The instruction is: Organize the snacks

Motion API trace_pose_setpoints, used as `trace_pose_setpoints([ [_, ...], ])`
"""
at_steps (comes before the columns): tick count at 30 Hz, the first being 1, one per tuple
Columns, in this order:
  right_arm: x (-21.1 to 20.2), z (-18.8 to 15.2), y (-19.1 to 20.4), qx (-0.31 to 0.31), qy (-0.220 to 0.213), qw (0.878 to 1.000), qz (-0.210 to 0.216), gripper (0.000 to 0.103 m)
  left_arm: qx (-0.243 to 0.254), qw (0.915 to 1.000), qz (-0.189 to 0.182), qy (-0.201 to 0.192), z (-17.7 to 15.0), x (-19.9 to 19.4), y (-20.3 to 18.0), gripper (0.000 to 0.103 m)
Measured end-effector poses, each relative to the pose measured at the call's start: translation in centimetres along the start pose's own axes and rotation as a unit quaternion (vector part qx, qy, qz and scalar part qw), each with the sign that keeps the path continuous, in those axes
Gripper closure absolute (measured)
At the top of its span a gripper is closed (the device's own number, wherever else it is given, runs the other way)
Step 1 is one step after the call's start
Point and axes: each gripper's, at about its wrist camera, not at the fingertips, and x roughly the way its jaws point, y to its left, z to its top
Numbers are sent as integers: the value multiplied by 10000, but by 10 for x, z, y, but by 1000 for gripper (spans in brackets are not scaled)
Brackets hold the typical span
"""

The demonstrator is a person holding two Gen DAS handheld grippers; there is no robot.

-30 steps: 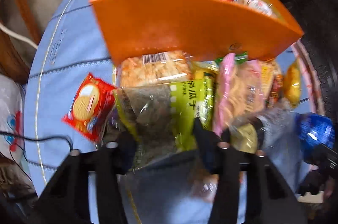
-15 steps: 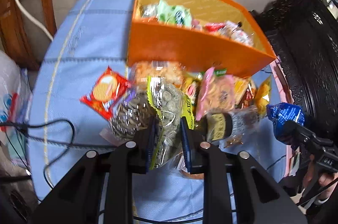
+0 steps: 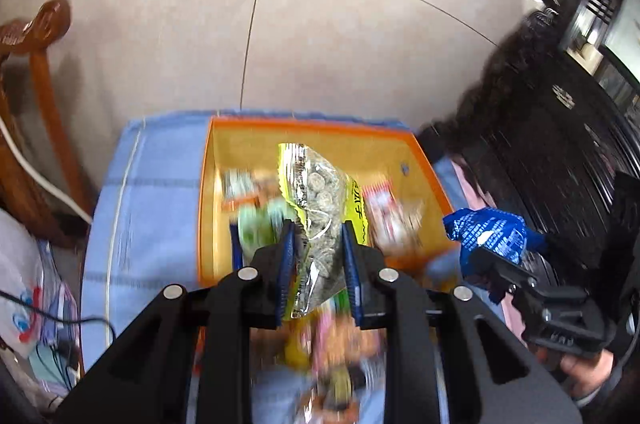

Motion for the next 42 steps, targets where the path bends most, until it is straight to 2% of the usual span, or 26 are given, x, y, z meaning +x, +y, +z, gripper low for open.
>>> trace_pose_setpoints([
  [2, 28, 17, -8, 61, 36, 9999, -74, 22, -106, 9998, 142, 16, 17, 26, -1, 76],
  [3, 43, 21, -15, 148, 185, 9997, -114, 19, -128, 9991, 406, 49, 22, 38, -1, 54],
  [4, 53, 23, -19, 257, 348, 9989, -188, 17, -134, 9973, 718, 104, 24, 46, -1, 25],
  [5, 61, 20, -27, 478, 550, 9968, -313, 17, -117, 9959, 897, 50, 21, 46, -2, 17],
  [7, 60, 11, -32, 582, 509, 9970, -98, 14, 19, 9955, 937, -122, 11, 41, -1, 13],
  [10, 55, -19, -39, 598, 646, 9960, -125, 14, 175, 9943, 1048, 133, -8, 44, 5, 12],
  [14, 47, -50, -49, 880, 854, 9924, -71, 14, 0, 9932, 1094, 385, -40, 39, 20, 12],
  [22, 20, -96, -44, 962, 1094, 9892, -158, 13, -192, 9923, 1009, 691, -90, 21, 25, 12],
  [24, 13, -107, -41, 1054, 1147, 9876, -184, 9, -151, 9916, 1009, 789, -103, 15, 24, 12],
  [32, -6, -160, -30, 1110, 1470, 9828, -122, 8, -398, 9831, 1279, 1252, -168, 8, 57, 12],
  [37, -5, -189, -16, 1112, 1836, 9767, -22, 7, 1, 9808, 1337, 1417, -186, 21, 57, 12],
  [40, -6, -195, -9, 1081, 1903, 9758, 0, 7, 245, 9805, 1222, 1519, -188, 39, 53, 13],
  [42, -9, -196, -6, 1083, 1894, 9759, -7, 7, 392, 9781, 1168, 1678, -189, 55, 51, 18],
])
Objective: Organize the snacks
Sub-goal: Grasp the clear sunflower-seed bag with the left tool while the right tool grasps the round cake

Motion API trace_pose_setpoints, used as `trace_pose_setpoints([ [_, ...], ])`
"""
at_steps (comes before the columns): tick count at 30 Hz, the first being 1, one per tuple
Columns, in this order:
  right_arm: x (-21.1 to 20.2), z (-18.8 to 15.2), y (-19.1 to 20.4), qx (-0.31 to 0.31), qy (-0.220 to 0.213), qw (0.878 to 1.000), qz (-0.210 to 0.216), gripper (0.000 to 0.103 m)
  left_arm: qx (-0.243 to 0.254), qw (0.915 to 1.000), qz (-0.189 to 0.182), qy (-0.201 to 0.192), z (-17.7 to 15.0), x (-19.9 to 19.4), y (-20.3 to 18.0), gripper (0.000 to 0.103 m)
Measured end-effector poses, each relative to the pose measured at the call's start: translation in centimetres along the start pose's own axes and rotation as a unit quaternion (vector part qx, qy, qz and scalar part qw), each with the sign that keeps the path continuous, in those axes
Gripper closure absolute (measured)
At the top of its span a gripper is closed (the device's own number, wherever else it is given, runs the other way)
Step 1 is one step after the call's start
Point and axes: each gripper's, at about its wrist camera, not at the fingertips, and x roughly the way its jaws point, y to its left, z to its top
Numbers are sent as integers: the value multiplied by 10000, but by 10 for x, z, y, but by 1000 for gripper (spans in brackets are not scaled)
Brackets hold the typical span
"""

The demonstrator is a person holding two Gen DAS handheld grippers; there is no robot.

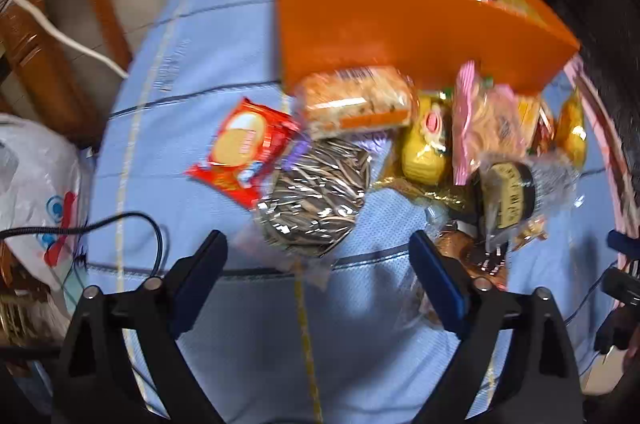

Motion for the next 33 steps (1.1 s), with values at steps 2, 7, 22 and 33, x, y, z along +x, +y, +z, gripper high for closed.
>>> trace_pose_setpoints([
  [2, -4, -1, 2, 13, -22, 10000, -16, 7, 76, 9998, -13, 176, 3, 15, -2, 22],
  [7, -10, -1, 1, 106, -46, 9999, -78, 7, 224, 9985, 384, 309, 13, 44, 1, 24],
  [22, 61, -7, 99, -1911, 451, 9801, -306, 7, -141, 9976, -615, 281, -41, -18, 37, 77],
  [33, 113, 0, 124, -2627, 833, 9609, -251, 20, -817, 9952, -457, 281, -33, -9, 56, 38],
])
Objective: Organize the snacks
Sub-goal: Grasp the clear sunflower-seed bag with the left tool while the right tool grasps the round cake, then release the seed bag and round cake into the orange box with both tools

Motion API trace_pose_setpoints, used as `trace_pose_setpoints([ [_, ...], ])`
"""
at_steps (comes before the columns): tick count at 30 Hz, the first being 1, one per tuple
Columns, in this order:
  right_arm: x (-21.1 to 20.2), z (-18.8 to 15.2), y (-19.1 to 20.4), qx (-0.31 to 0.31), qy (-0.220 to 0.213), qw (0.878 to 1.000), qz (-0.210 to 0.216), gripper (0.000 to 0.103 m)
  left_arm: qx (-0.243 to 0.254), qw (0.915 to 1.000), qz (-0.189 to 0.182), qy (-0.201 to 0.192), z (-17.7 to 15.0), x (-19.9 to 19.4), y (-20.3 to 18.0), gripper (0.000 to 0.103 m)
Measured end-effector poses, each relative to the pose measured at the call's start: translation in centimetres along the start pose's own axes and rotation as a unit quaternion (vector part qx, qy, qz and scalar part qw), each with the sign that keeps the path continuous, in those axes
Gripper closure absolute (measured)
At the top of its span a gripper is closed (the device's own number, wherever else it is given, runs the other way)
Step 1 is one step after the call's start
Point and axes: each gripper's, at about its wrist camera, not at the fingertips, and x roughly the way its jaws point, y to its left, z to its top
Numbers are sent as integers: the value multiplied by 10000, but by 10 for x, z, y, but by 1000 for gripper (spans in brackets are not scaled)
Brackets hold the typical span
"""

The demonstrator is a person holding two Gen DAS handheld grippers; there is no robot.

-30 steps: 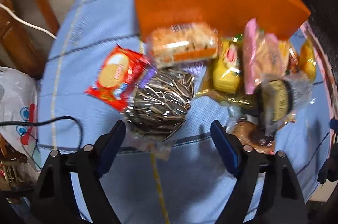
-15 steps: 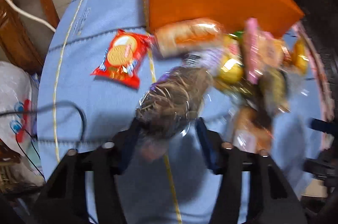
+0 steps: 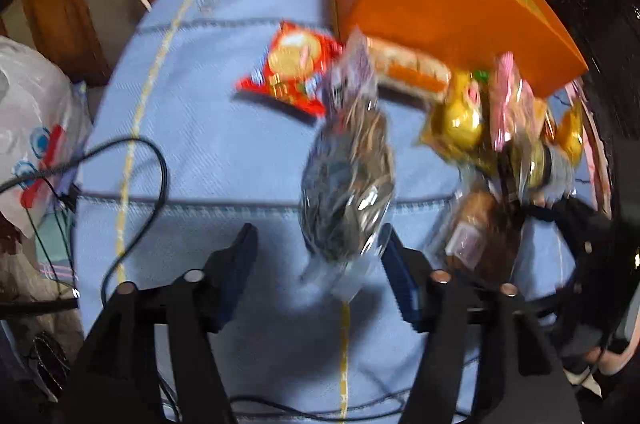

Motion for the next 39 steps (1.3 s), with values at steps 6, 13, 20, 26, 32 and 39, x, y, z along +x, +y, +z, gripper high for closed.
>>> trace_pose_setpoints([
  [6, -27, -31, -4, 374, 52, 9975, 594, 27, 33, 10000, 75, 25, 28, 15, -17, 38],
  [13, -67, -65, -44, 1271, -253, 9850, 1141, 26, -10, 9995, 87, 308, 27, 23, -23, 77],
  [20, -114, -68, -69, 1493, -859, 9790, 1093, 26, 264, 9990, -226, -273, 17, -41, -38, 77],
  [26, -141, -34, -78, 1302, -1352, 9789, 811, 26, 337, 9949, -471, -828, 40, -89, -56, 77],
  [32, -175, 6, -116, 1337, -1914, 9712, 472, 26, 555, 9889, -563, -1257, 89, -110, -93, 77],
  [39, -185, 77, -167, 1384, -2349, 9621, 14, 26, 684, 9857, -689, -1377, 171, -98, -122, 77],
])
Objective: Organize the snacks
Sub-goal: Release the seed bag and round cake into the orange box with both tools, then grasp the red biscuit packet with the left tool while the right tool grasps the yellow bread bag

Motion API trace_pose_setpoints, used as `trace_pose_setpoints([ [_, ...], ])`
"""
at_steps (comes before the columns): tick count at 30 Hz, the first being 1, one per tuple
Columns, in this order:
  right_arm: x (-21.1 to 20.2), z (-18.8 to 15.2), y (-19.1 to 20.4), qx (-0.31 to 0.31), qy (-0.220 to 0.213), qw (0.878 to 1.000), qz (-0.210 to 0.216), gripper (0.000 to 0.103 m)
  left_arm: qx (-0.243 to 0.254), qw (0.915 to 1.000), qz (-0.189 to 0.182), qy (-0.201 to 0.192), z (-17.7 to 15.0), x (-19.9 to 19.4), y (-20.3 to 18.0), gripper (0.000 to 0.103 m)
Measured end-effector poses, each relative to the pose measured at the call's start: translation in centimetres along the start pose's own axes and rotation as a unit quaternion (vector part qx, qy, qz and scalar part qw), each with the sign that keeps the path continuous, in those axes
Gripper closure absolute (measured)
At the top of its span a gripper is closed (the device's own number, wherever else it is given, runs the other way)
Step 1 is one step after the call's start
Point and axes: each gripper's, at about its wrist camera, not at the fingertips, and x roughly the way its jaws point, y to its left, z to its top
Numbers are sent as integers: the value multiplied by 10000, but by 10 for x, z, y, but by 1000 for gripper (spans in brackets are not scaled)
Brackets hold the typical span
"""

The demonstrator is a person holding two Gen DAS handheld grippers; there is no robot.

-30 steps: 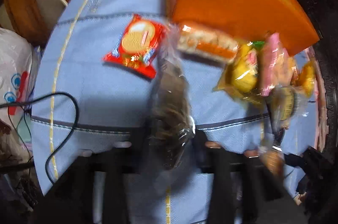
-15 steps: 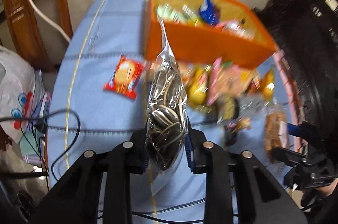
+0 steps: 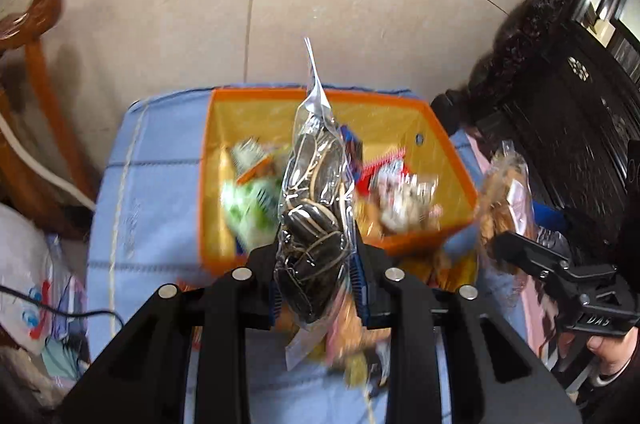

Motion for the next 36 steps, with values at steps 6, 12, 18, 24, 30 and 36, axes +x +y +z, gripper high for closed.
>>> trace_pose_setpoints([
  [6, 52, 39, -20, -63, 10, 9999, -159, 25, -37, 9997, 126, 189, 42, 42, -2, 76],
  [12, 76, 37, -35, 261, 100, 9993, -231, 16, -178, 9967, 785, 74, 32, 55, 12, 18],
  [18, 57, -28, -42, 587, 428, 9973, 66, 8, -19, 9932, 1148, 207, -15, 33, 38, 18],
  [24, 34, -96, -46, 994, 936, 9906, -66, 8, -521, 9863, 1368, 757, -89, 30, 85, 17],
  [30, 19, -137, -38, 1140, 1224, 9858, -122, 8, -641, 9795, 1552, 1115, -138, 42, 107, 17],
  [36, 13, -151, -23, 1158, 1286, 9849, -85, 7, -507, 9771, 1554, 1365, -142, 73, 119, 17],
])
